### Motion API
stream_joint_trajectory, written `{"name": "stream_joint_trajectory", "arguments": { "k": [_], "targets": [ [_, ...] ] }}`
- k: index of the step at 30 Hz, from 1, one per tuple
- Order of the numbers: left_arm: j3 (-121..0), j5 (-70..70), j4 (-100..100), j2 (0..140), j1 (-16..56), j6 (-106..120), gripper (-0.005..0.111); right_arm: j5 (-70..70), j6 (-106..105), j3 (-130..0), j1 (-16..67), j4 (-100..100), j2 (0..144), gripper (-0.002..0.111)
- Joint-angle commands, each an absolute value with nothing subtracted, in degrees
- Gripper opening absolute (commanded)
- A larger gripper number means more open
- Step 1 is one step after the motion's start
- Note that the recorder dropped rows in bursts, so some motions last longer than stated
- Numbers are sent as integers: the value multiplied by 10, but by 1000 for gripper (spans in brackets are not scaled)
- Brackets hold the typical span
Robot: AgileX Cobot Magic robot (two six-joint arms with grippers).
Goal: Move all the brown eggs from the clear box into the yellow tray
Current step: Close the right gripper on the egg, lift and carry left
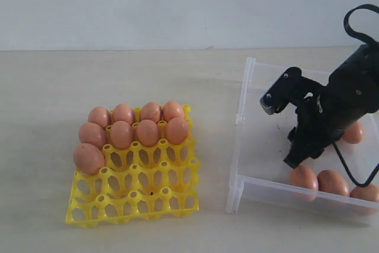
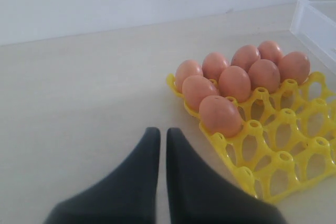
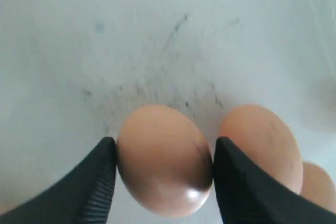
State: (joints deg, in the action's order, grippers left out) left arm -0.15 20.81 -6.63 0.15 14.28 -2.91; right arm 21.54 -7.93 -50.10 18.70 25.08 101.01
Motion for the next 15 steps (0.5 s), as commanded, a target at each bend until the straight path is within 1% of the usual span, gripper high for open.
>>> {"name": "stream_joint_trajectory", "arguments": {
  "k": [1,5,9,15],
  "targets": [
    [0,206,-67,0,145,-34,4,85,-33,-464,183,223,993,0],
    [0,206,-67,0,145,-34,4,-45,17,-425,183,223,973,0],
    [0,206,-67,0,145,-34,4,-195,13,-371,183,188,966,0],
    [0,206,-67,0,145,-34,4,-508,-20,-264,183,0,966,0]
  ]
}}
